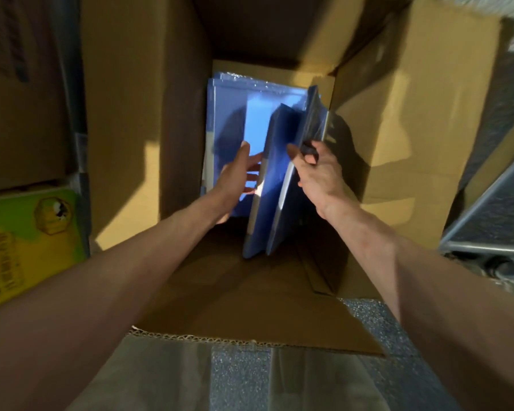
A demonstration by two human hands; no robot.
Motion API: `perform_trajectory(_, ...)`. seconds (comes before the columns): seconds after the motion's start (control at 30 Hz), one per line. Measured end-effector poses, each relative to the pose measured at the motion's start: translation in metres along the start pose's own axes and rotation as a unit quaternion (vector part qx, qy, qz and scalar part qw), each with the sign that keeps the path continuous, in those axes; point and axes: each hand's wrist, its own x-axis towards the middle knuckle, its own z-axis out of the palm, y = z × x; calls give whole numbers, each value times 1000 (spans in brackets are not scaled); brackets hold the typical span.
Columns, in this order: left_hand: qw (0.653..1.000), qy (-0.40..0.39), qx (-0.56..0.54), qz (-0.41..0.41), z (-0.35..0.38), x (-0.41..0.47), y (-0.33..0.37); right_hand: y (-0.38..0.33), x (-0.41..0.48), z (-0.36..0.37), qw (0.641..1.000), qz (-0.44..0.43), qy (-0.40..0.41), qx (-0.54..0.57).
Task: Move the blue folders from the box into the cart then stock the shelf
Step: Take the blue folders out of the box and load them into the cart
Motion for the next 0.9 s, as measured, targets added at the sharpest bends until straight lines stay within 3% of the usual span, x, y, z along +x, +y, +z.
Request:
perform_trajectory(0.13,996,-27,-76,-40,18,-20,3,-1,-16,-9,999,12,0,-33)
perform_trajectory(0.37,991,-58,-106,-54,0,-13,-12,26,-32,1,996,9,-3,-94)
perform_trajectory(0.53,991,-104,-73,-49,-20,-20,-9,11,-40,27,987,-23,-7,-159)
perform_trajectory(0.73,997,-75,6,-6,-26,-17,6,20,-49,36,972,0,-53,-228)
perform_trajectory(0.9,994,-108,35,2,-18,-9,0,51,-67,35,972,45,-20,-229)
